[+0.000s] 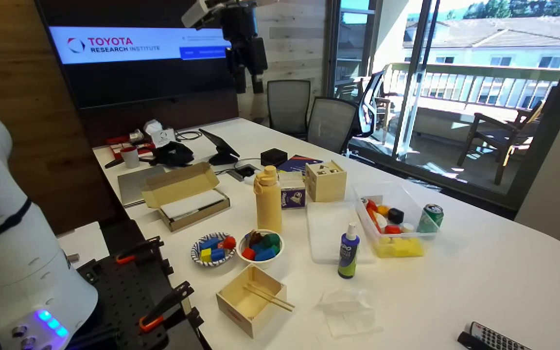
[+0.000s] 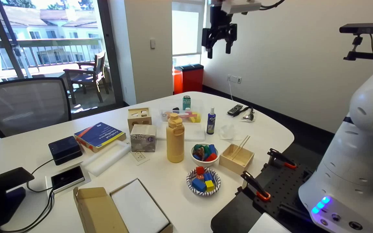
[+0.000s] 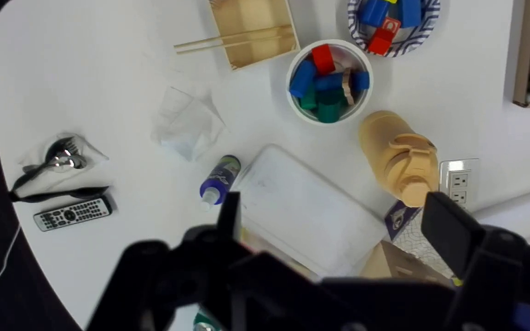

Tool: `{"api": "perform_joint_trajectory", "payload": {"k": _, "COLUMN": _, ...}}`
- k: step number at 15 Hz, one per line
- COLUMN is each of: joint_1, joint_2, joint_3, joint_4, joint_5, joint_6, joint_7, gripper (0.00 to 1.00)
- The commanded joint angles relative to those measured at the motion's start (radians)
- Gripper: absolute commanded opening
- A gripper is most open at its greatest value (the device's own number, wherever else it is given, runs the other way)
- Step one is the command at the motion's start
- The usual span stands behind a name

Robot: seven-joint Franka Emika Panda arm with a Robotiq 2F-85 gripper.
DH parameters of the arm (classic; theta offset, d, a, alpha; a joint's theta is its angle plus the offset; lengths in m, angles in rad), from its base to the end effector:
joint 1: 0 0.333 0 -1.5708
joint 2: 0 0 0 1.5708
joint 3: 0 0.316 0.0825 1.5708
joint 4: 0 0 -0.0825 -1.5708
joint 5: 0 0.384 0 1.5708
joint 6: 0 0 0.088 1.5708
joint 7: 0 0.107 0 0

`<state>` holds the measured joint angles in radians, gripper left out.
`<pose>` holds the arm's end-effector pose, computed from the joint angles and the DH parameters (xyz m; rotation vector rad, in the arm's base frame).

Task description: Move the beige bottle forward

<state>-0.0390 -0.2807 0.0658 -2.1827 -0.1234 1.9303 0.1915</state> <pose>0.4729 0.0061 0.5085 3.0045 -0.1882 0.0627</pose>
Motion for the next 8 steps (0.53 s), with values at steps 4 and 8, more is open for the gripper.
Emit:
{"api": "perform_joint_trajectory", "payload": {"k": 4, "joint_1": 0.092, "joint_2": 0.348, "joint_3": 0.100, "joint_4": 0.050, "joint_5": -0.072, "joint_6": 0.299, "joint_7": 0.339, "gripper": 1.00}}
{"api": "perform_joint_trajectory", "payload": {"k": 8, "joint_1": 0.152, "joint_2": 0.485, "joint_3": 0.056, "joint_4": 0.067, "joint_5": -0.086, "joint_6": 0.416, "joint_7": 0.475, "gripper": 1.00}}
